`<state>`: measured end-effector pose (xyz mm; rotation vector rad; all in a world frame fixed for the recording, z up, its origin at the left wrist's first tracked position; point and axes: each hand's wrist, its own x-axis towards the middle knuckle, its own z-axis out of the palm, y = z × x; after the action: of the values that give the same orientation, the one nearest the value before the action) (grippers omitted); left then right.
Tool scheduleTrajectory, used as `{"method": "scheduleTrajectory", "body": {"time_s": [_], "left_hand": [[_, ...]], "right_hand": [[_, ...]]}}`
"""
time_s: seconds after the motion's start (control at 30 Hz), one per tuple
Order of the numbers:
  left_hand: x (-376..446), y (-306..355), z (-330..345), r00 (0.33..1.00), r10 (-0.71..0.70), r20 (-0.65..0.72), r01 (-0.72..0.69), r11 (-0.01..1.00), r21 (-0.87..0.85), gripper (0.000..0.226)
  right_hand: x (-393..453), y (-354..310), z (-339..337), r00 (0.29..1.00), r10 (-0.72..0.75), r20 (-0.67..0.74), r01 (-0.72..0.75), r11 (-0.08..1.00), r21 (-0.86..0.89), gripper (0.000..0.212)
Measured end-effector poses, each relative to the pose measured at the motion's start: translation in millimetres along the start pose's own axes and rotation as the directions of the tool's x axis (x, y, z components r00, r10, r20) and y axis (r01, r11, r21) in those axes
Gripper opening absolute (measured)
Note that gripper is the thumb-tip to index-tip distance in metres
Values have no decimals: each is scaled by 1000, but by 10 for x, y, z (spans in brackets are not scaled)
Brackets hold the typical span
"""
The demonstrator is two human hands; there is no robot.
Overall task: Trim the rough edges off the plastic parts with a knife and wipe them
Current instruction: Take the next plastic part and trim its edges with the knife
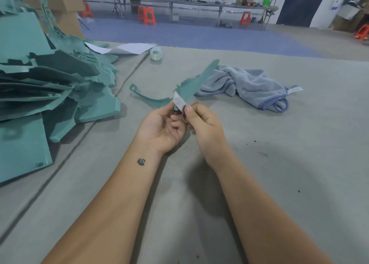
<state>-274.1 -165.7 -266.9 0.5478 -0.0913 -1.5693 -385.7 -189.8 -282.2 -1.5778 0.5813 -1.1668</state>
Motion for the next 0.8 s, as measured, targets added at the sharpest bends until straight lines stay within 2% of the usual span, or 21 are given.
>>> {"method": "scheduleTrajectory", "body": {"time_s": [0.1,0.2,0.33,0.47,0.57,0.67,0.73,0.8], "left_hand": [[-32,6,12,999,-1,34,0,999,35,13],[-59,21,6,997,-44,63,41,997,59,15],[-83,31,-5,993,-98,60,90,988,122,24],[-93,58,-22,983,-155,103,135,975,178,20],[-98,87,-50,973,-178,149,151,973,177,26],[-97,124,-77,963,-194,184,171,976,135,28],[-88,113,-84,963,-196,183,177,977,119,28],[-82,74,-76,966,-188,177,170,979,115,24]], "right_hand": [[-3,15,-25,999,-30,-16,29,998,-50,36],[-16,7,-36,999,-39,-17,38,998,-56,37],[-17,-2,-43,1000,-11,10,11,1000,-14,27],[18,15,-97,997,14,-69,-14,1000,-6,33],[77,44,-207,971,102,-217,-93,994,53,32],[134,20,-375,891,250,-378,-217,968,130,34],[153,-12,-456,846,336,-414,-276,940,198,37],[153,-50,-479,841,367,-397,-261,919,296,39]]}}
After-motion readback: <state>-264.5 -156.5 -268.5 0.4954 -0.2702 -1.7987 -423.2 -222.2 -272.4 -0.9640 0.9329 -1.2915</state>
